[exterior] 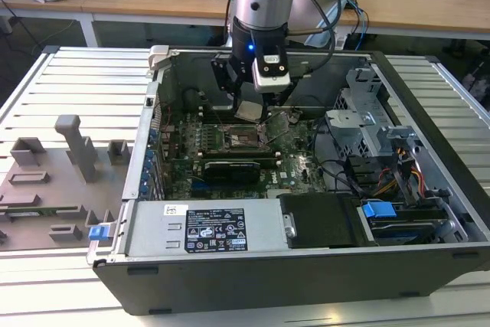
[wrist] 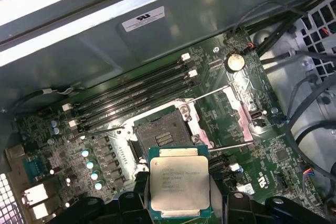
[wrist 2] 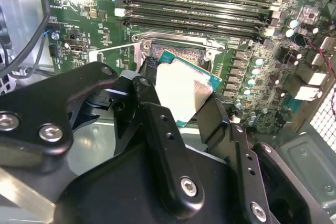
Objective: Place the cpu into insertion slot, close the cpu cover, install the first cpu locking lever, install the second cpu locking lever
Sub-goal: 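Place the cpu into insertion slot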
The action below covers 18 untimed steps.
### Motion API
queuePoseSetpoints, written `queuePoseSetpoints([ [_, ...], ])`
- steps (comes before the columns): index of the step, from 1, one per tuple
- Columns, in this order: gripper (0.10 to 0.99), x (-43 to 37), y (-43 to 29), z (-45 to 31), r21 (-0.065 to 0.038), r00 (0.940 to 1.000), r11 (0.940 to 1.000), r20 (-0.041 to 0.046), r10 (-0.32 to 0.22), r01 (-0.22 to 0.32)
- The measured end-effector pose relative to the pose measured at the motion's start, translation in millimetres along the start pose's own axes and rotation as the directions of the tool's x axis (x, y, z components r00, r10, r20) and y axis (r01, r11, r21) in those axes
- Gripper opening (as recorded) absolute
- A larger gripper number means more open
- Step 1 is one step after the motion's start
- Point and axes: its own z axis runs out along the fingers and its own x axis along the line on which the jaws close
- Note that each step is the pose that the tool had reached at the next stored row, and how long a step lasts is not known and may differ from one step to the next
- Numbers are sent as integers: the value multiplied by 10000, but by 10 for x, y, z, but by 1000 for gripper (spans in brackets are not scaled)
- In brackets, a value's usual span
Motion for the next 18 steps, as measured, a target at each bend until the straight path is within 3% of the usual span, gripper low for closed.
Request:
queuePoseSetpoints([
  [9,545,0,0,1,-9,9975,9975,35,706,-706],
  [18,545,0,0,1,-22,9884,9885,75,1514,-1514],
])
